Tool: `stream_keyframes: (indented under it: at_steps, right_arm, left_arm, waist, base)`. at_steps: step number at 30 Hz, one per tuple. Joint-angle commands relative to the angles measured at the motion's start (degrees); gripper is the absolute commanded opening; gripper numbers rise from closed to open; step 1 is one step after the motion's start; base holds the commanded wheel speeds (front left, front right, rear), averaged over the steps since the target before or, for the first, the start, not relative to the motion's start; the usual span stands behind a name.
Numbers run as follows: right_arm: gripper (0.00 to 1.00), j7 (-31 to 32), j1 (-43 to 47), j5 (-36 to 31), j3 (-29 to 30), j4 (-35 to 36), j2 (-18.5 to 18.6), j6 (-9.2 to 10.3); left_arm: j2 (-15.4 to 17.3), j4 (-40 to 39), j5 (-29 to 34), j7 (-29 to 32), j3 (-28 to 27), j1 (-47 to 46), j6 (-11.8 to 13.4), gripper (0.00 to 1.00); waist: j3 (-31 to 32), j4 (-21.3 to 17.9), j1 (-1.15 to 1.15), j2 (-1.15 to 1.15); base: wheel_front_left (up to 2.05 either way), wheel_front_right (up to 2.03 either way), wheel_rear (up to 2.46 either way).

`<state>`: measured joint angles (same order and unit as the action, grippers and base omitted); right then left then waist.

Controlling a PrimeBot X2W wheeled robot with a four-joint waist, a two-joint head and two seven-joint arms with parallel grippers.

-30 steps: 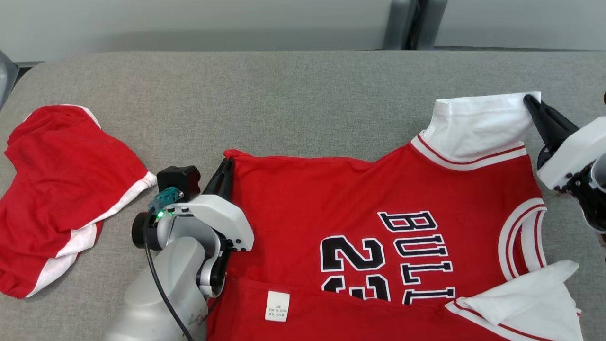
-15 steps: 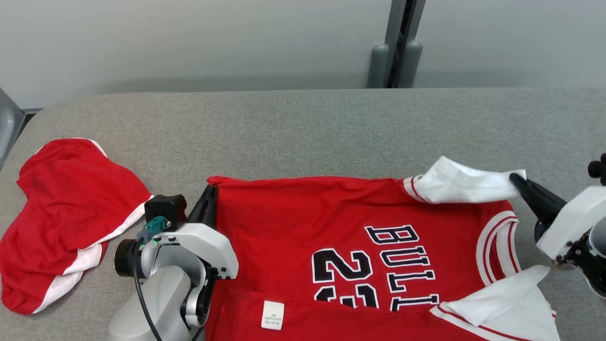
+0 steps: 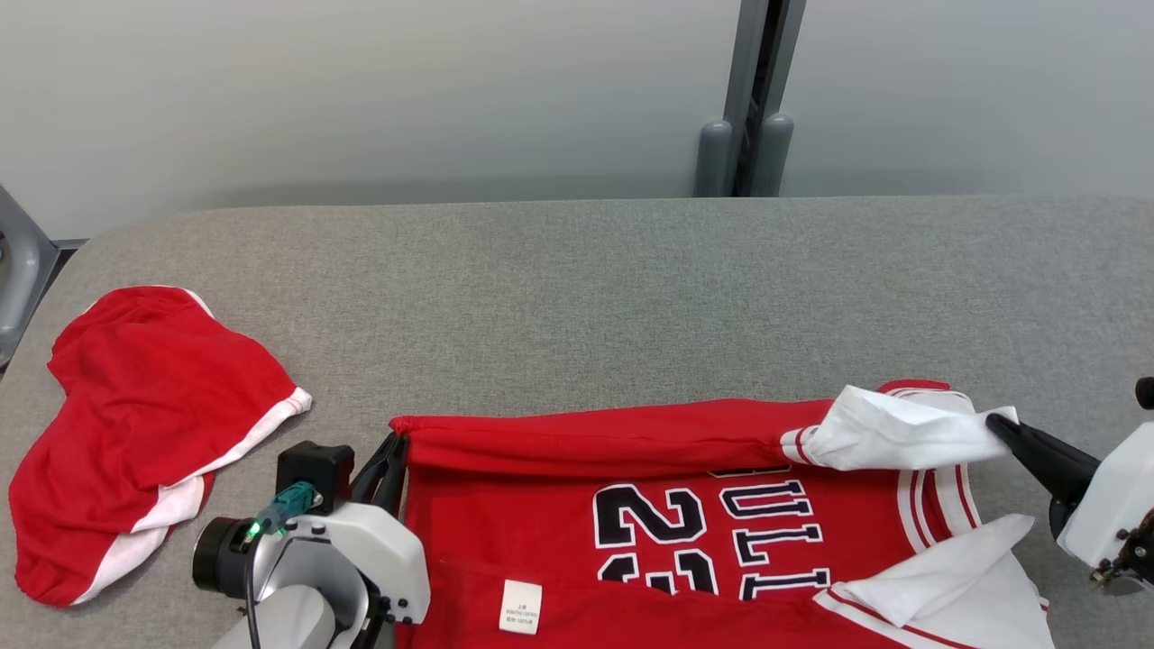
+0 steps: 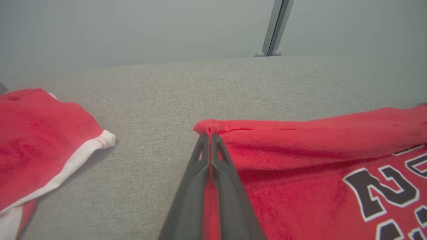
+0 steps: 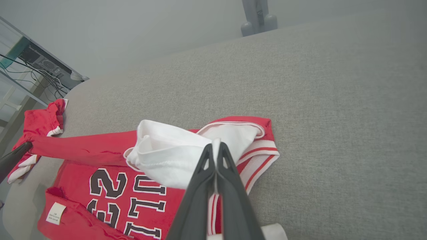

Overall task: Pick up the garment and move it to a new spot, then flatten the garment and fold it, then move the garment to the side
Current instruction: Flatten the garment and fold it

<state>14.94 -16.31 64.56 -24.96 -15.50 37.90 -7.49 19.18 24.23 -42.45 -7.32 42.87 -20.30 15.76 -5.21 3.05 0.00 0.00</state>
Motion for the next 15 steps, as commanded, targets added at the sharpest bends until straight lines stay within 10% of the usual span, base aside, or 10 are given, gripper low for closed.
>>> stream_keyframes:
  at_steps: [1,15]
  right_arm:
    - [0.0,1.2,1.6,0.0,0.9,0.6,0.4,0.0]
    - [0.0,13.8,10.2,-3.5,10.1,7.3,-0.9,0.0]
  left_arm:
    - [1.3,-1.4,0.4,0.5,0.1,1.0,0.6,0.0]
    - [8.8,-15.3,-0.4,8.6,2.5,8.4,3.8,0.0]
  waist:
    - [0.2,0.2,0.0,0.0]
    - [0.7,1.3,0.0,0.0]
  base:
    - [0.0,0.0,0.0]
    - [0.0,0.0,0.0]
